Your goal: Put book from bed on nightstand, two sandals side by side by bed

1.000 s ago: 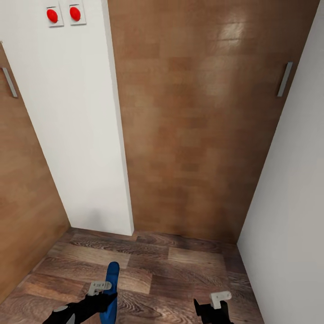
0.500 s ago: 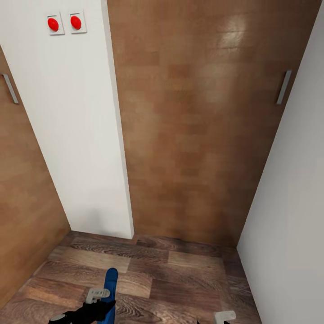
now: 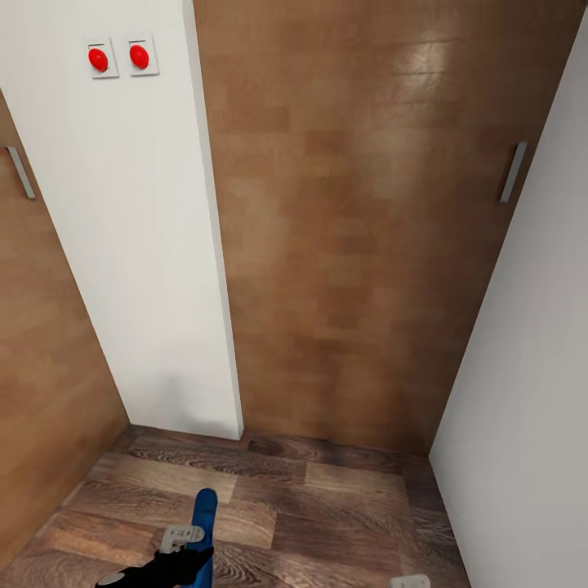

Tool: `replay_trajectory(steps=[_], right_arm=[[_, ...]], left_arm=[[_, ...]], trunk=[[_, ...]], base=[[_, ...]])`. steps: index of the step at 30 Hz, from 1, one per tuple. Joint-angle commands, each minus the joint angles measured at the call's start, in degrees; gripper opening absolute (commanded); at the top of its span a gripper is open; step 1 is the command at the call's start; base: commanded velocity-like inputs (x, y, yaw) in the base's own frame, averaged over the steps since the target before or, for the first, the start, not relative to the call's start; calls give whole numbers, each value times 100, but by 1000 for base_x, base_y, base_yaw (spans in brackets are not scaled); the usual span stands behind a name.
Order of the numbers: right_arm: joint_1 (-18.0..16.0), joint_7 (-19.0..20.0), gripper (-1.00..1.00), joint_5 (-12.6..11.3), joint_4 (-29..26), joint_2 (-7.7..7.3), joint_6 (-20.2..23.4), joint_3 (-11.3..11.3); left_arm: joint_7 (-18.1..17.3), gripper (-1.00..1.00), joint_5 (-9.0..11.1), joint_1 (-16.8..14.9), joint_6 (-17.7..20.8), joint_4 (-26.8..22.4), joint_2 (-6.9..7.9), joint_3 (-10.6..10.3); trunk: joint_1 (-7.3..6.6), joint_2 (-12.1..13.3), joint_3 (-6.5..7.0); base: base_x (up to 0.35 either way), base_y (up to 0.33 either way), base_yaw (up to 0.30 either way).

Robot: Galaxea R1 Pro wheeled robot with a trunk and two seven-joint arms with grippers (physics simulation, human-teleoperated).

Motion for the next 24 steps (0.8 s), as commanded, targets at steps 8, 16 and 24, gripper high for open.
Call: replay_trajectory(steps=[8,16,24], right_arm=[[-4,-7,100,-6,19,-2,-16,31],[-4,-13,100,-6,25,-2,-15,32],[-4,-14,100,-6,25,-2,-18,35]], left_arm=[[-33,-100,28,-3,-101,100,-7,15],[-32,-100,28,-3,-104,123,-4,15],[-33,-100,28,-3,-105,124,-4,13]], trunk=[[-2,-1,-5],[-2,-1,-5],[-2,-1,-5]], base=[[0,0,209],[0,0,289],[0,0,290]])
